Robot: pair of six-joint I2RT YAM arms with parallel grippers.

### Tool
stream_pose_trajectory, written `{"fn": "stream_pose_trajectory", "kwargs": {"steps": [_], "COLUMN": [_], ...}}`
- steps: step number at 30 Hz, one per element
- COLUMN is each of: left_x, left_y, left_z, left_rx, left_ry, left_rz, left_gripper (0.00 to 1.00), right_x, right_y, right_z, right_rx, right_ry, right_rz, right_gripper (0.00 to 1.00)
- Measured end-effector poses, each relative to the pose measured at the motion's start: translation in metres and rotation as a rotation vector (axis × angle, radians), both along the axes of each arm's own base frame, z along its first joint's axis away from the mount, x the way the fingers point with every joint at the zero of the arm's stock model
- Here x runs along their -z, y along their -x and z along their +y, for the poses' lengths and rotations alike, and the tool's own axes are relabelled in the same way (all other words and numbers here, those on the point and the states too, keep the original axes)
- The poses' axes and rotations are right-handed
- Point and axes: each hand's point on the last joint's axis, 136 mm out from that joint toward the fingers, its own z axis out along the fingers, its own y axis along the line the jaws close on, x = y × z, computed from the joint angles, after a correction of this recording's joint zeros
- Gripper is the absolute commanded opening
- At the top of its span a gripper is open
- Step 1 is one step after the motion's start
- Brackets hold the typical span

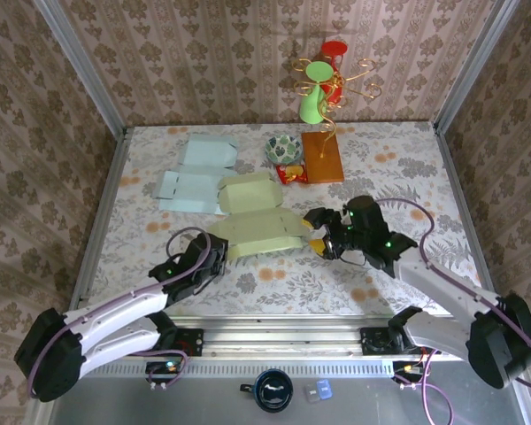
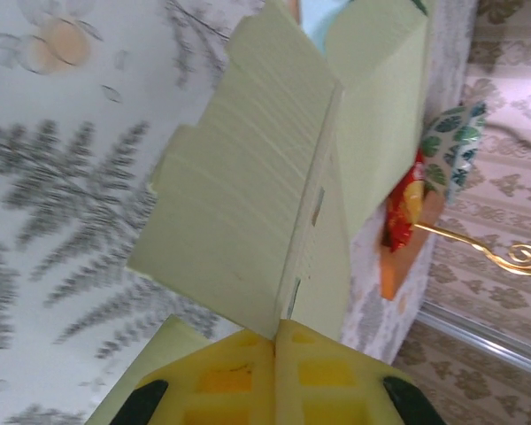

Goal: Fold the paper box

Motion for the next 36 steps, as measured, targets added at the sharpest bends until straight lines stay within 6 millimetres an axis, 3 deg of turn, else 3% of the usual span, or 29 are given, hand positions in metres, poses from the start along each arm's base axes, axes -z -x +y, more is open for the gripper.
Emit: {"fn": "stream_pose_trajectory", "kwargs": {"steps": [8, 20, 30, 36], "left_x": [-0.010, -0.010, -0.014, -0.014], "left_y": [-0.010, -0.013, -0.013, -0.013], "left_z": [-0.024, -0.036, -0.041, -0.041], "left_rx": [-0.011, -0.013, -0.003, -0.002], "left_ry": [0.056, 0.085, 0.104, 0.108], "left_rz": [-0.008, 0.000, -0.010, -0.007], "left_gripper": [0.00, 0.00, 0.00, 0.00], "right_x": [-0.007, 0.035, 0.052, 0.045], "right_y": [0.009, 0.012, -0.006, -0.013], "right_z": [0.011, 0.051, 0.061, 0.065], "right_rx": [0.100, 0.061, 0.064, 0.055], "right_ry": [-0.078, -0.081, -0.069, -0.071], "right_rz": [-0.021, 0.063, -0.012, -0.086], "right_gripper": [0.77, 0.68, 0.57, 0.50]}}
